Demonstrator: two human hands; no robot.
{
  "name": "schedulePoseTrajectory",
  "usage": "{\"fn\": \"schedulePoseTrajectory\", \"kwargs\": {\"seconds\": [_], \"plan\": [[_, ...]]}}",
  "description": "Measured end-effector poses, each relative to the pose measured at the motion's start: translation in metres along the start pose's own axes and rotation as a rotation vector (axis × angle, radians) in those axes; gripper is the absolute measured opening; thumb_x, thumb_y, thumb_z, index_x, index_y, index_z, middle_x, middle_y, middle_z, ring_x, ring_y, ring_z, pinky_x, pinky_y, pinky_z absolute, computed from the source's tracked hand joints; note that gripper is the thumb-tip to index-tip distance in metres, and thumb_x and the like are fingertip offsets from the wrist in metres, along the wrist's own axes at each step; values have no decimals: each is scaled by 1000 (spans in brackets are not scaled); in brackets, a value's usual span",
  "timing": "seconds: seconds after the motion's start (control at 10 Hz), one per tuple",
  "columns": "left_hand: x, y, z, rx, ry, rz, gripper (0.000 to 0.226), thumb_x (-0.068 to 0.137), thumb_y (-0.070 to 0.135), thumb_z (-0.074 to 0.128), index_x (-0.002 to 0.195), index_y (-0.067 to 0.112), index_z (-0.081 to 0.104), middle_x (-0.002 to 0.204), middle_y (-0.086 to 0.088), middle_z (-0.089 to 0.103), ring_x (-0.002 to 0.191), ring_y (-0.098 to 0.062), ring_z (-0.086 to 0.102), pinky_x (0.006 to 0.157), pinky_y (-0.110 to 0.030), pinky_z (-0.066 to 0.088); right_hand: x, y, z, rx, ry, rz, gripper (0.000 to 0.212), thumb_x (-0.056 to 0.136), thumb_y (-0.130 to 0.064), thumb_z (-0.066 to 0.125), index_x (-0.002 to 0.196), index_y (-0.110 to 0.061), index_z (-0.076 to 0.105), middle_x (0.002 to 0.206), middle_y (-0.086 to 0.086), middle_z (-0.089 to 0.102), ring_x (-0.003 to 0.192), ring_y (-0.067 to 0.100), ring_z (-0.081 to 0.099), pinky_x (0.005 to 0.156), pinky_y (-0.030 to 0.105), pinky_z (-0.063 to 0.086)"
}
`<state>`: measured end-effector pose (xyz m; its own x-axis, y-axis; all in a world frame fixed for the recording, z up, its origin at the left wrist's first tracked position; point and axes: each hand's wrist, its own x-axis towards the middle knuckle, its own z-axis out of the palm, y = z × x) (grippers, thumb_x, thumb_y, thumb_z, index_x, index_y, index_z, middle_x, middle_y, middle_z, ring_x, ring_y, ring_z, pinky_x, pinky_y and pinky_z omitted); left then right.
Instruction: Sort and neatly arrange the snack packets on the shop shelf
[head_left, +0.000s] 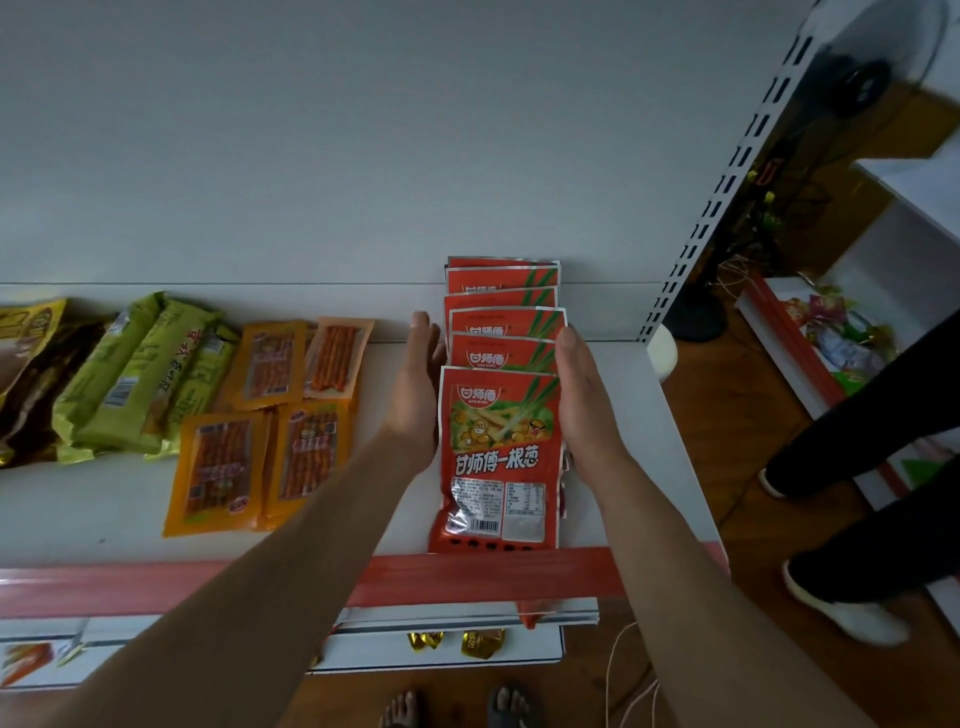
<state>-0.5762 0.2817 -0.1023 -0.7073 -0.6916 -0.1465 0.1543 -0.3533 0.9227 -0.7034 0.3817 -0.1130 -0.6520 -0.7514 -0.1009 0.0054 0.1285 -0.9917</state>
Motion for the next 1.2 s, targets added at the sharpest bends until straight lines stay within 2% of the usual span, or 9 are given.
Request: {"fn": "schedulePoseTrajectory", "kwargs": {"seconds": [0.1, 0.2, 0.3, 0.4, 0.5, 0.6, 0.8, 1.0, 1.2], "plan": [[-12, -10, 0, -113, 160, -19, 50, 99, 60, 27, 138, 33, 40, 110, 20, 67, 111, -4, 64, 86, -30, 56, -2, -2, 1, -23, 5, 9, 63, 86, -77, 33, 131, -36, 49, 111, -12, 69, 99, 9, 69, 97, 49, 51], [-26, -23, -3, -98, 331, -17, 63, 97, 63, 30, 150, 28, 31, 147, 9, 44, 137, -13, 41, 114, -44, 33, -10, 0, -5, -37, 67, 25, 83, 77, -85, 28, 138, -30, 44, 127, -8, 62, 116, 10, 60, 105, 51, 43], [-35, -30, 1, -145, 420, 7, 62, 97, 62, 33, 149, 28, 36, 151, 5, 42, 136, -13, 42, 116, -45, 31, -24, 10, -6, -74, 110, -11, 82, 81, -83, 24, 141, -29, 39, 127, -11, 60, 113, 4, 60, 100, 43, 49], [-38, -37, 11, -175, 463, 18, 62, 97, 60, 34, 148, 26, 38, 150, 4, 43, 136, -12, 43, 116, -44, 31, -32, 15, 2, -127, 74, -94, 42, 96, -65, 29, 128, -43, 45, 106, -24, 66, 92, -6, 66, 69, 10, 52], [-38, -43, 17, -182, 496, 38, 59, 98, 59, 34, 146, 26, 41, 147, 4, 46, 132, -11, 46, 114, -43, 35, -31, 10, 6, -184, 98, -170, 15, 99, -57, 32, 109, -61, 43, 106, -25, 65, 95, -6, 65, 75, 12, 52], [-39, -45, 23, -199, 521, 42, 59, 97, 60, 35, 145, 26, 43, 143, 4, 51, 127, -11, 52, 108, -43, 41, -27, 9, 2, -218, 79, -191, 19, 99, -57, 33, 113, -52, 44, 113, -17, 64, 101, 0, 64, 87, 34, 55], [-44, -39, 26, -172, 543, 6, 60, 97, 60, 37, 145, 25, 44, 141, 1, 53, 127, -18, 53, 109, -47, 40, -21, 9, -5, -235, 29, -195, 14, 96, -62, 33, 106, -58, 41, 105, -26, 63, 92, -12, 63, 70, 6, 47], [-51, -23, 20, 71, 540, 8, 51, 101, 50, 37, 140, 19, 47, 135, 0, 57, 125, -14, 53, 113, -40, 37, -20, 5, -18, -203, -6, -160, 31, 95, -61, 33, 112, -39, 47, 100, -19, 64, 85, -12, 63, 62, 3, 45], [-69, -16, 11, 249, 569, 33, 31, 97, 53, 46, 119, 34, 55, 115, 13, 62, 115, -10, 58, 103, -36, 44, -37, 3, -32, -221, 40, -152, 62, 91, -66, 33, 128, -20, 51, 108, -21, 59, 87, -20, 55, 64, 5, 37]]}}
